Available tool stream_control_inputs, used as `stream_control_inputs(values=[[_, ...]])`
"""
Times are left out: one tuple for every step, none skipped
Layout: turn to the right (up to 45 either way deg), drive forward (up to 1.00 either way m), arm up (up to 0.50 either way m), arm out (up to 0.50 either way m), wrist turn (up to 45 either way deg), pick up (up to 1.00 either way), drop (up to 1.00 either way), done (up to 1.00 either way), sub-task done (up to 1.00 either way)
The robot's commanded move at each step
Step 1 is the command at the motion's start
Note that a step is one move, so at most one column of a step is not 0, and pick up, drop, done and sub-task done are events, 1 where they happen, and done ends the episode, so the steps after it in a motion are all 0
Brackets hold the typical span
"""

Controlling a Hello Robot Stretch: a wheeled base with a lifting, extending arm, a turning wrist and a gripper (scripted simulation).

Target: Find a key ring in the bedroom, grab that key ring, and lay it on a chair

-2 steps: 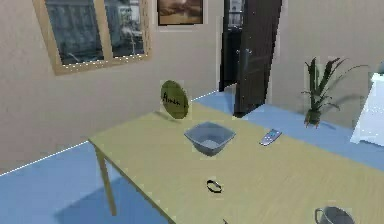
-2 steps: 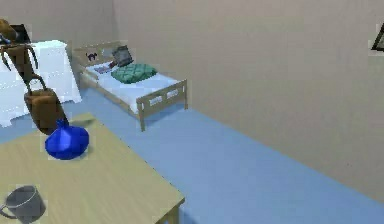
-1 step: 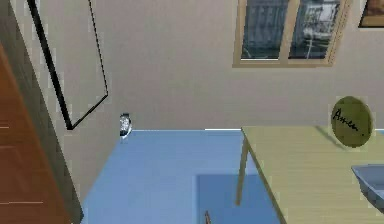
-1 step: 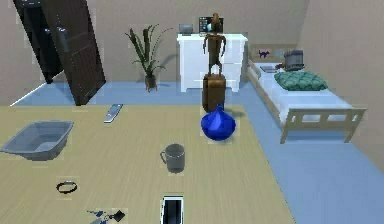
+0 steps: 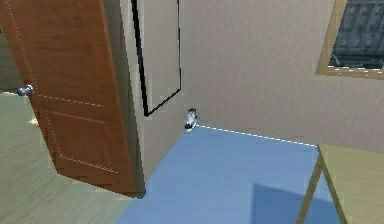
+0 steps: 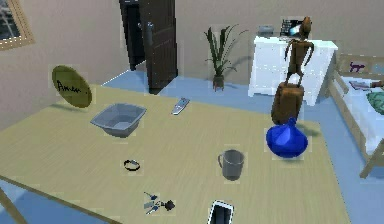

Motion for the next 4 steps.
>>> stream_control_inputs(values=[[0.0, 0.00, 0.50, 0.00, 0.0, 0.00, 0.00, 0.00, 0.00], [0.0, 0.00, 0.34, 0.00, 0.0, 0.00, 0.00, 0.00, 0.00], [0.0, 0.00, 0.00, 0.18, 0.0, 0.00, 0.00, 0.00, 0.00], [0.0, 0.00, 0.00, 0.00, 45.0, 0.00, 0.00, 0.00, 0.00]])
